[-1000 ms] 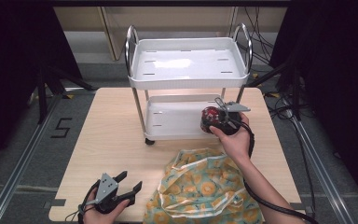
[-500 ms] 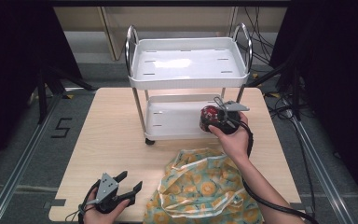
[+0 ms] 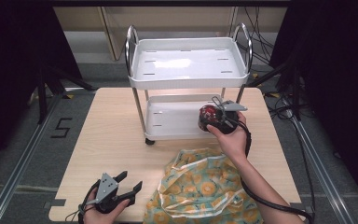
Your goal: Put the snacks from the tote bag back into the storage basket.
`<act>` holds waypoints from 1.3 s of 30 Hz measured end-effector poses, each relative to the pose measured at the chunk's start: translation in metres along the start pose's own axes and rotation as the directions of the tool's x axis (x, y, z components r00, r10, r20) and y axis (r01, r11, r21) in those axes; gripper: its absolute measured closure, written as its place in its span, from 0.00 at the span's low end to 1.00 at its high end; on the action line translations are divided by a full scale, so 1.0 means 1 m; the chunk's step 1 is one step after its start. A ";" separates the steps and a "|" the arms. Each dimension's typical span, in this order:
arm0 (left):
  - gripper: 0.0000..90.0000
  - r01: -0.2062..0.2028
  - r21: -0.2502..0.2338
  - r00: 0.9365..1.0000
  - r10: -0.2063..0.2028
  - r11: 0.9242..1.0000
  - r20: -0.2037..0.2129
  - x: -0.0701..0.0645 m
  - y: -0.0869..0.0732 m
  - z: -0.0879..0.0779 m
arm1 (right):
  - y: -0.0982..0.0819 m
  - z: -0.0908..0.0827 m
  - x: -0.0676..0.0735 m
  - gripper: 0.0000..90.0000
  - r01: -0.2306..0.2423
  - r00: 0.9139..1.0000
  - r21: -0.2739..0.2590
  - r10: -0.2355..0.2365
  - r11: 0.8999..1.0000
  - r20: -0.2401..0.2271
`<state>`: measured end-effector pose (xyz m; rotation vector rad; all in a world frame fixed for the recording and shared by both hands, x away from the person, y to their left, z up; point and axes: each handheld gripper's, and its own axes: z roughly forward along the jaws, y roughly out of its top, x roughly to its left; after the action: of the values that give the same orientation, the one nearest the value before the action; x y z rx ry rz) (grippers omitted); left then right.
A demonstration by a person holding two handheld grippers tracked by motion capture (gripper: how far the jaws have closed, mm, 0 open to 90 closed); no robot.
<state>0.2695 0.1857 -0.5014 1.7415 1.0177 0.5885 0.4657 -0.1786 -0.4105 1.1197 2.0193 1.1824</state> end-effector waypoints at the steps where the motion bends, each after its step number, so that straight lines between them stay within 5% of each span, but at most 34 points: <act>1: 0.35 -0.001 0.001 1.000 0.001 1.000 0.000 0.000 0.000 0.000 | 0.000 0.001 0.002 0.29 -0.017 1.000 -0.009 0.017 1.000 -0.002; 30: 0.35 -0.027 0.014 1.000 0.027 1.000 0.000 0.002 0.000 -0.001 | 0.000 0.005 0.003 0.29 0.001 1.000 -0.029 -0.001 1.000 0.026; 39: 0.35 -0.023 0.011 1.000 0.023 1.000 0.000 0.002 0.000 -0.001 | 0.002 0.008 0.003 0.29 0.040 0.999 -0.024 -0.040 0.999 0.013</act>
<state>0.2701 0.1874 -0.5012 1.7654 1.0035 0.5987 0.4711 -0.1724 -0.4129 1.0672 2.0040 1.1742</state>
